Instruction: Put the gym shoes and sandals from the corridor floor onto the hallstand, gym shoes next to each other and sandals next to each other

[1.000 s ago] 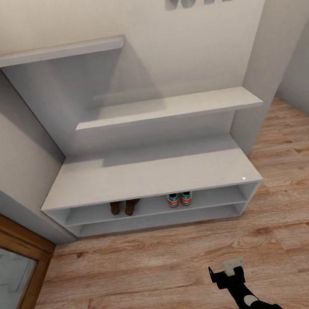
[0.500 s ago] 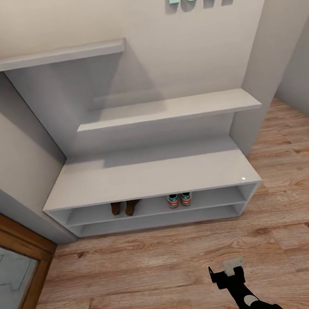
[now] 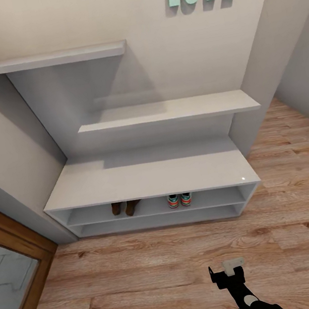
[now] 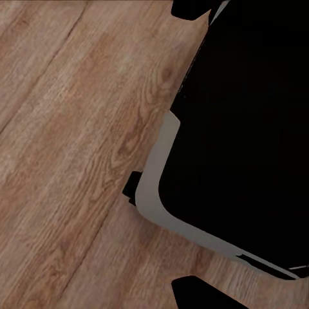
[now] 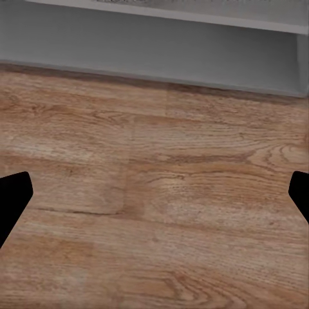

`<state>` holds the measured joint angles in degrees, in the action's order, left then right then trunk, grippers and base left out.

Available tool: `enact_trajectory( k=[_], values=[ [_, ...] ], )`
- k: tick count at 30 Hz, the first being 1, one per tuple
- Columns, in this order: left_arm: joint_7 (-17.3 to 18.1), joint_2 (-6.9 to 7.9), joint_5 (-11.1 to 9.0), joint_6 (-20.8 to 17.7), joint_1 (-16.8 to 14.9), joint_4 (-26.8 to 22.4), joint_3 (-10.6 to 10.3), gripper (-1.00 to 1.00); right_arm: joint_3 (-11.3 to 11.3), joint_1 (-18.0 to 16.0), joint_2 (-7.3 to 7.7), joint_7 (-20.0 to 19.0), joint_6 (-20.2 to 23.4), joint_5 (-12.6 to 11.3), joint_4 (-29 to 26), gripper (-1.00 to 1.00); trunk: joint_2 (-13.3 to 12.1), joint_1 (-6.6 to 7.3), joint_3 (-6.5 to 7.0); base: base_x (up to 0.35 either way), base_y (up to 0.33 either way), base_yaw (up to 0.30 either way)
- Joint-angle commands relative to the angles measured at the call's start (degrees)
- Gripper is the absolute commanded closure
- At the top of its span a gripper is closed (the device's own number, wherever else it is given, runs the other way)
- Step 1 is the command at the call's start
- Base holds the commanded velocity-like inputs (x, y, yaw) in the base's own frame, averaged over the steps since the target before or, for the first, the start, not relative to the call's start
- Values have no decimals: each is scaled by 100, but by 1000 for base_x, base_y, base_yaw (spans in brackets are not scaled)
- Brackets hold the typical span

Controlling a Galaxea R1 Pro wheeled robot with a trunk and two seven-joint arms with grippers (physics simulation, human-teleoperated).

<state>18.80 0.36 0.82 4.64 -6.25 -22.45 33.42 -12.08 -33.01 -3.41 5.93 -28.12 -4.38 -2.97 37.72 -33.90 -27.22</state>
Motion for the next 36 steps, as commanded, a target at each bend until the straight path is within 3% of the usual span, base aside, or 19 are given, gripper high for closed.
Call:
enact_trajectory(
  k=[1,36],
  values=[
    [43,-2,8,10,-4,26,41,-100,-50,-4,-1,23,-18,-45,7,-100,5,-1,-6,0,0,0],
    [36,-44,-21,10,1,745,50,-100,-51,-4,-1,23,-18,-45,7,-100,5,-1,-6,0,0,0]
  ],
)
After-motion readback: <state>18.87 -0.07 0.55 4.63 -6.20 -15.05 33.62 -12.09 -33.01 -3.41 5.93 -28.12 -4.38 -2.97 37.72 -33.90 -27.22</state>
